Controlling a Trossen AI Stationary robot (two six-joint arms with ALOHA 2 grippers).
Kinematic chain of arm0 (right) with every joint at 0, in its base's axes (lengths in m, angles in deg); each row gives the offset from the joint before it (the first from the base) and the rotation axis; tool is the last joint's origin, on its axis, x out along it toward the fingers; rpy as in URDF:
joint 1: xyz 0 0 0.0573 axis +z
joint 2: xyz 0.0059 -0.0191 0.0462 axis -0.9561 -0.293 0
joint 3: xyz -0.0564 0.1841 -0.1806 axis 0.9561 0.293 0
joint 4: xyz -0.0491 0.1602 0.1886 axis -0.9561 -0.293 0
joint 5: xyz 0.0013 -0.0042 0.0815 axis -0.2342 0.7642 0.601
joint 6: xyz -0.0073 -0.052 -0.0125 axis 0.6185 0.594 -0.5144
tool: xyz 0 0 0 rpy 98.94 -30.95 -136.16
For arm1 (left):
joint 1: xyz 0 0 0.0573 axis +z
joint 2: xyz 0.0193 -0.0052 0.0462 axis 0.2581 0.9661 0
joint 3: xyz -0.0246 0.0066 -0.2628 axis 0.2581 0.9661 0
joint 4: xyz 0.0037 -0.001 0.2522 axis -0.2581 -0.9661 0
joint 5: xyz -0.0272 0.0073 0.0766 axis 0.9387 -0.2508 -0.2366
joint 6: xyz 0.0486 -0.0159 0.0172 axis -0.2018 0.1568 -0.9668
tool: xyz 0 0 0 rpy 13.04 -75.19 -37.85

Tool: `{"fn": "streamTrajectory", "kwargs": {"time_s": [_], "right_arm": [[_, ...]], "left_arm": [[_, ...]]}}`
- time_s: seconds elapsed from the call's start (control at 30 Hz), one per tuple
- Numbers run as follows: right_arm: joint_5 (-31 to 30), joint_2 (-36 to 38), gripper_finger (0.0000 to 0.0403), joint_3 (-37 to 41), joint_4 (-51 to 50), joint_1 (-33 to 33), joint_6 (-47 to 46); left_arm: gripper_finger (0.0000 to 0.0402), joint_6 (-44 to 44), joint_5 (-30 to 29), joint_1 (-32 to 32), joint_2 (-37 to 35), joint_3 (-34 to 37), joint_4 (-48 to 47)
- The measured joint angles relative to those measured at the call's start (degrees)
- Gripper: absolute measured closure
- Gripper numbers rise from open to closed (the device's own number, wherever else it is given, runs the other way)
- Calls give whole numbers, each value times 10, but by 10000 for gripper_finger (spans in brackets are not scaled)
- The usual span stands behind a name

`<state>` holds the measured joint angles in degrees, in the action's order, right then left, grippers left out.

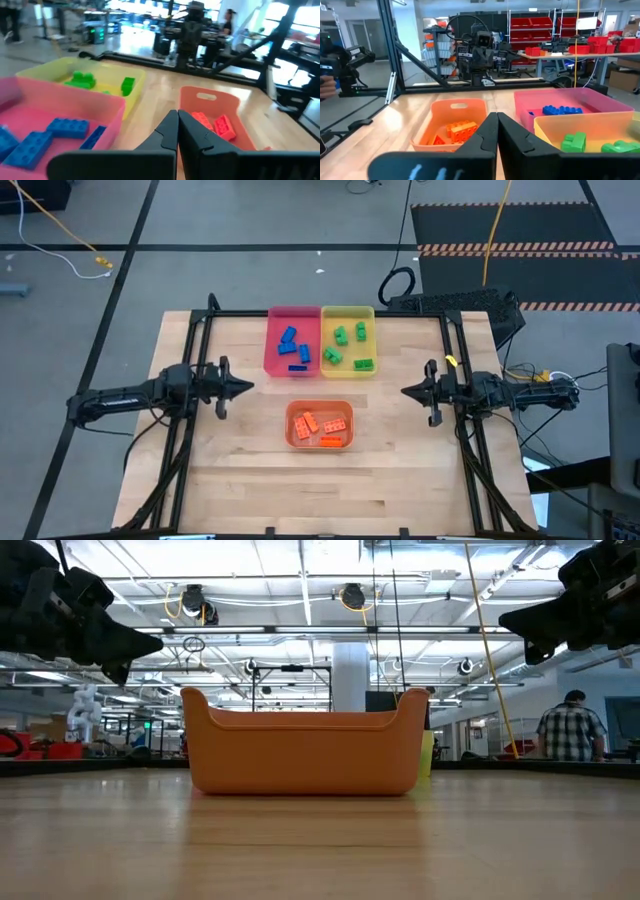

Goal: Sort & place blocks by color
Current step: Return to Home Position

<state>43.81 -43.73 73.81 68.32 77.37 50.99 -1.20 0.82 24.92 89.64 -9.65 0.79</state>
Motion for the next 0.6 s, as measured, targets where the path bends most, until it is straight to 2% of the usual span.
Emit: {"fn": "streamTrajectory", "kwargs": {"time_s": [0.2,0.6], "right_arm": [[-2,0,403,0,-1,0,-6],[-2,0,403,0,5,0,-14]], "left_arm": [[397,27,-68,-29,0,0,-8],[396,-53,-97,-76,0,-1,-8]]}}
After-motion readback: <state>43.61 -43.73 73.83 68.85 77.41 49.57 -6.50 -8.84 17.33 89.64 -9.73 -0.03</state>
